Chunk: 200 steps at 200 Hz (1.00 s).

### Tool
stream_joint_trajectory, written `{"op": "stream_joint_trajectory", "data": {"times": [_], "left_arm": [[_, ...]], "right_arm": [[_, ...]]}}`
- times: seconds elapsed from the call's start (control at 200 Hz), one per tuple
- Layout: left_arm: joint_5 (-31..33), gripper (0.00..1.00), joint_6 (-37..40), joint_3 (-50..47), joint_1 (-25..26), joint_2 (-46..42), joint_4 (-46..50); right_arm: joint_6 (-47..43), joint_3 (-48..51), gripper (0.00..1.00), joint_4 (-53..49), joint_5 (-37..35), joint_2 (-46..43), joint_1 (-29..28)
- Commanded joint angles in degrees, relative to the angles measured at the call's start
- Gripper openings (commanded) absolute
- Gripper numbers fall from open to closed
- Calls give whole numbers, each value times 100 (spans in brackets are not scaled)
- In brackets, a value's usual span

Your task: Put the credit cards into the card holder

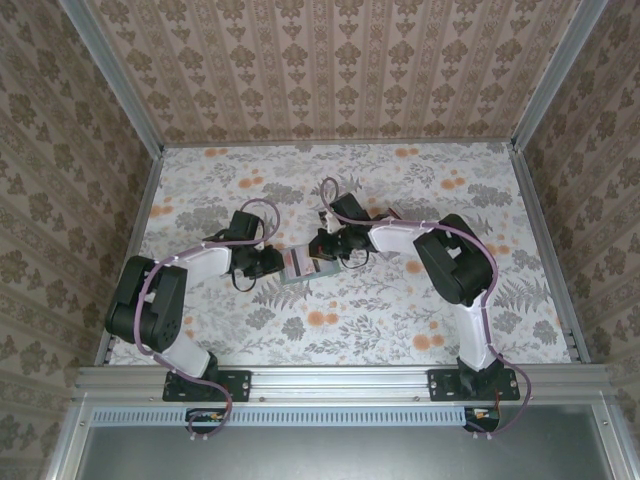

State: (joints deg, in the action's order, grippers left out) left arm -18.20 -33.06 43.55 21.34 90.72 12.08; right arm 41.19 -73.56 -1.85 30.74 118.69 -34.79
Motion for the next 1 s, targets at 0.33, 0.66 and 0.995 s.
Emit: {"op": "stream_joint_trajectory", "data": {"times": [0.33,0.66,0.995], "left_arm": [[-126,23,-143,-75,133,135,-194],[-53,22,-68,-66,100,-5,-50],[-48,22,-122,-163,94,-158,-65]], "right_arm": [[170,-339,6,-131,-635,249,-450],[-214,-291,23,-672,-985,-263,-434],[-826,-44,36,-1489,-1688,-1213,-78]]}}
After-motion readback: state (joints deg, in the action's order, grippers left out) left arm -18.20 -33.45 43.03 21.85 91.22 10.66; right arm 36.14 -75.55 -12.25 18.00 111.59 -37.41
